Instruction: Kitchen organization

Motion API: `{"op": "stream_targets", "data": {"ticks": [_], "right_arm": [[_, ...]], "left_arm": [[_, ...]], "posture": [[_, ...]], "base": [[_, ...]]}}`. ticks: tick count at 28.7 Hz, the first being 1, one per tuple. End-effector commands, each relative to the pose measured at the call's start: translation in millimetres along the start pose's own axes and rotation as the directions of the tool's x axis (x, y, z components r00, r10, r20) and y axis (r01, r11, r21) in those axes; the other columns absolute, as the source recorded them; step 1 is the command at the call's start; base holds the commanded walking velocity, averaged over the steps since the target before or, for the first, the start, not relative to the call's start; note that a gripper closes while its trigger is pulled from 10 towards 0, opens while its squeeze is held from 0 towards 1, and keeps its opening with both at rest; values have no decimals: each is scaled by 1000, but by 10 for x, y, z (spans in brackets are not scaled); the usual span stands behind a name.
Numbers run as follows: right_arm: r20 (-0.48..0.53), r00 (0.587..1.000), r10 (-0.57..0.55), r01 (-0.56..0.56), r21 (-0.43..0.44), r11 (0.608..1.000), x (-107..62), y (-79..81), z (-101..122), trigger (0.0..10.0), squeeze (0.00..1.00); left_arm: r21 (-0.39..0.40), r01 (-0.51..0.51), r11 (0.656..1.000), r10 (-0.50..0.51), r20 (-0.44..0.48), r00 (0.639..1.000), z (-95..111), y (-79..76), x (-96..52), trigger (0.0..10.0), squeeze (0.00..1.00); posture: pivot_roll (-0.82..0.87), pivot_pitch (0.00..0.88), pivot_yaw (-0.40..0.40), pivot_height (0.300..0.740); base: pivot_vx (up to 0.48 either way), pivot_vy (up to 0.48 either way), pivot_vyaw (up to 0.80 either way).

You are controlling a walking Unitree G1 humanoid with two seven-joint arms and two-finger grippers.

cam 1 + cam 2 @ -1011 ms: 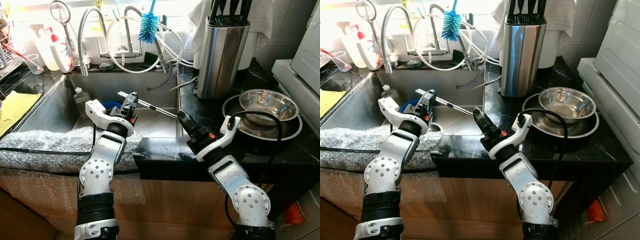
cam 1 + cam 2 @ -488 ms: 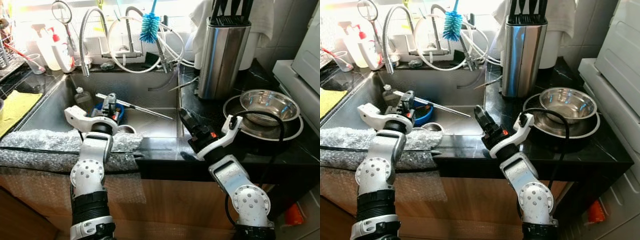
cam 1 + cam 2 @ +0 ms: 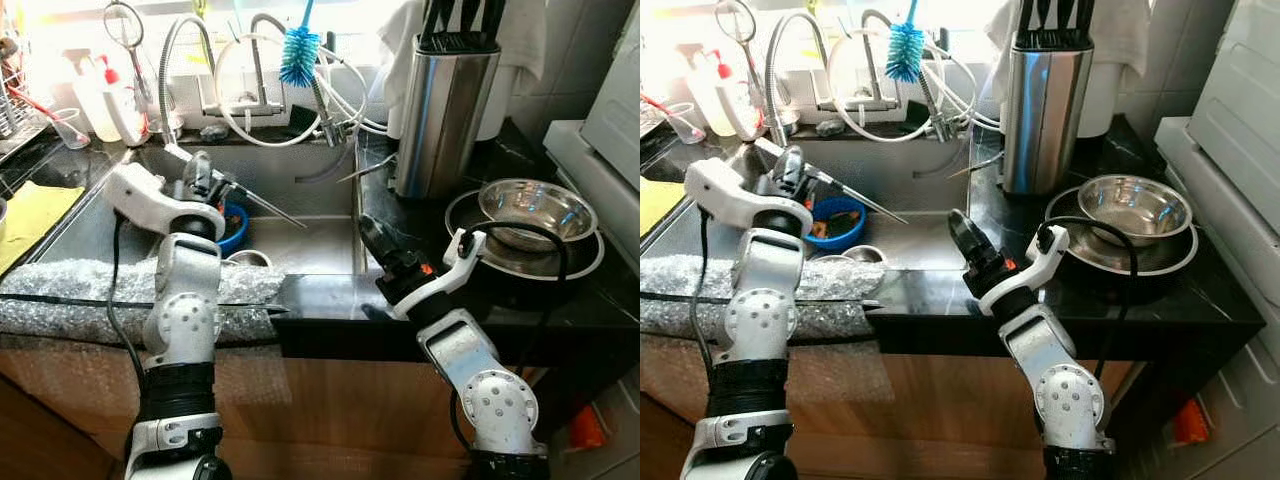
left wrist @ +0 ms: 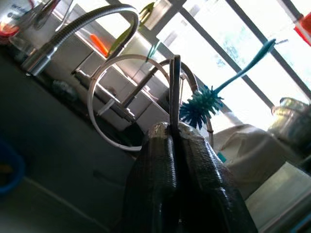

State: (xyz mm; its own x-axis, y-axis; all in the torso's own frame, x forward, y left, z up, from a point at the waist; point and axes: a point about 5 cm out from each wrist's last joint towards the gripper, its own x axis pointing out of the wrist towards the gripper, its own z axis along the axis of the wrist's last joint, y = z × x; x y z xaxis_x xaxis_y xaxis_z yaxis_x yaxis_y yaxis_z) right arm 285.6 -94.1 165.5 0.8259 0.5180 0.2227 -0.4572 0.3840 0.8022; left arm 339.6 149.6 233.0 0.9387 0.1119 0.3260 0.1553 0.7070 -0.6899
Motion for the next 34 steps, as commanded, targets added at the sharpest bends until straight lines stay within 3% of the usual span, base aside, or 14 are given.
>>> {"op": "stream_targets", "data": {"ticks": [1,4,5,9,10,13,14,15,17,18,21,26,30,34], "right_arm": [[-9,999,42,-42,-13,999,13,106,-65,10000,0],[-44,996,77,-80,-71,994,-5,175,-98,10000,0],[-44,996,77,-80,-71,994,-5,175,-98,10000,0],[-58,995,76,-87,-217,972,-37,230,-79,10000,0],[-61,997,47,-65,-332,941,-43,241,-50,10000,0],[-34,999,10,-25,-470,882,-53,260,2,10000,0],[-34,999,10,-25,-470,882,-53,260,2,10000,0],[18,999,-33,37,-572,820,-67,264,72,10000,0],[18,999,-33,37,-572,820,-67,264,72,10000,0],[38,998,-58,69,-629,774,-81,259,101,10000,0],[118,983,-138,178,-763,622,-166,179,192,10000,0],[151,974,-168,220,-806,549,-264,128,205,10000,0],[154,974,-166,220,-820,528,-298,143,172,10000,0],[156,975,-160,217,-832,511,-326,160,131,10000,0]], "left_arm": [[98,17,995,-16,-8,1000,-54,36,-7,10000,0],[299,98,949,-86,-51,995,-238,24,-6,10000,0],[299,98,949,-86,-51,995,-238,24,-6,10000,0],[437,152,887,-119,-101,988,-360,31,47,10000,0],[455,166,875,-125,-119,985,-389,47,70,10000,0],[486,177,856,-129,-131,983,-411,84,101,10000,0],[486,177,856,-129,-131,983,-411,84,101,10000,0],[511,197,837,-145,-141,979,-408,109,123,10000,0],[511,197,837,-145,-141,979,-408,109,123,10000,0],[528,212,823,-156,-149,976,-413,125,135,10000,0],[619,312,721,-219,-223,950,-421,185,167,10000,0],[695,351,628,-214,-279,936,-356,302,294,10000,0],[698,348,625,-201,-286,937,-339,329,354,10000,0],[674,311,670,-171,-267,948,-337,340,415,10000,0]], "posture": [[-55,0,83,740],[-60,0,84,740],[-60,0,84,740],[-75,0,89,740],[-80,0,91,740],[-88,0,93,740],[-88,0,93,740],[-92,0,95,740],[-92,0,95,740],[-96,0,95,740],[-102,0,95,740],[-111,0,98,740],[-120,0,102,740],[-124,0,103,740]], "base": [[0,0,0],[0,0,0],[0,0,0],[0,0,0],[0,0,0],[0,0,0],[0,0,0],[0,0,0],[0,0,0],[0,0,0],[0,0,0],[0,0,0],[0,0,0],[0,0,0]]}}
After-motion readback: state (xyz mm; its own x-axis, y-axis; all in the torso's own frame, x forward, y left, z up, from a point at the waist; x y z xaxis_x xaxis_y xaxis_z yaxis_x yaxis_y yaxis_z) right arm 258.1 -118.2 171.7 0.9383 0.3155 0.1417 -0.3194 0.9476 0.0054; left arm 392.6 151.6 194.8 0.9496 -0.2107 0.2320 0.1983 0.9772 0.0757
